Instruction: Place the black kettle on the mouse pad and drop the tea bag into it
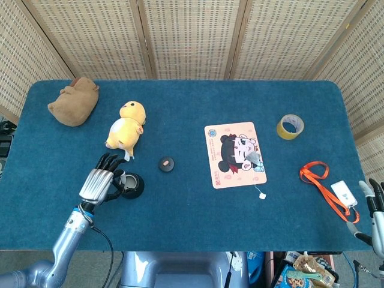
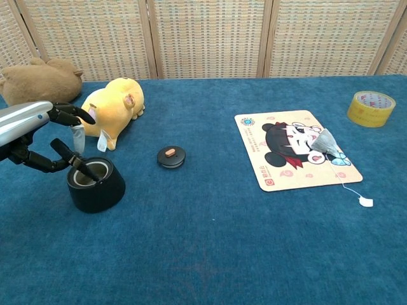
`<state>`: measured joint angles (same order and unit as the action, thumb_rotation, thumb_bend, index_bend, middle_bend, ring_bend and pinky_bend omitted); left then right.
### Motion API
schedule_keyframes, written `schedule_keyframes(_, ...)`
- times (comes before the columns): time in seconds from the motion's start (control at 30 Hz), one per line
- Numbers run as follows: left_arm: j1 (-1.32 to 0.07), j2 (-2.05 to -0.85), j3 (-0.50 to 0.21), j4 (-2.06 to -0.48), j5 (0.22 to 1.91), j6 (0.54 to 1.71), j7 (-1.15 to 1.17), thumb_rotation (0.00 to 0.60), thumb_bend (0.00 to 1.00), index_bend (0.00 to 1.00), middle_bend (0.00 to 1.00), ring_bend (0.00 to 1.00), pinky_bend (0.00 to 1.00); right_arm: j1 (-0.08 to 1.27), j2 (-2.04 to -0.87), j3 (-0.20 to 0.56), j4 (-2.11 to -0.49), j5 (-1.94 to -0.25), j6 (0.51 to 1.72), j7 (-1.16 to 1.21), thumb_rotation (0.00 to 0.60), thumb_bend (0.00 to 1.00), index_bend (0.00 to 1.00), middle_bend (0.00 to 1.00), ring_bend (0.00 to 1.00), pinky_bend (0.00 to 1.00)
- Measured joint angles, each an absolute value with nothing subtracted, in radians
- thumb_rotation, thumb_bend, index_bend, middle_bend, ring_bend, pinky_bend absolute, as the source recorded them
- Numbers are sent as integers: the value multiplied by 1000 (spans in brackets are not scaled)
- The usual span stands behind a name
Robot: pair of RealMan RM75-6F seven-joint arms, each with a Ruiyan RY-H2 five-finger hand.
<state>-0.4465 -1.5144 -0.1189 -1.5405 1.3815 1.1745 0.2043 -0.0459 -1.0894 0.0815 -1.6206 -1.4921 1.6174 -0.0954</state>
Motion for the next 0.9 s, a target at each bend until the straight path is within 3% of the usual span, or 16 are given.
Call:
schedule_keyframes(0.6, -569, -1448, -155, -1600, 1449, 1084, 151, 600, 645, 764, 225, 96, 0, -42, -1091, 72, -1633, -1520, 1619, -113, 600, 181, 114, 152, 44, 109)
schedule_keyframes(0.9, -690, -1505, -201, -1561, 1438, 979, 149, 600, 645, 764, 225, 96, 0, -35, -1089, 66, -1646, -1537, 1611, -123, 600, 181, 114, 152, 44, 109)
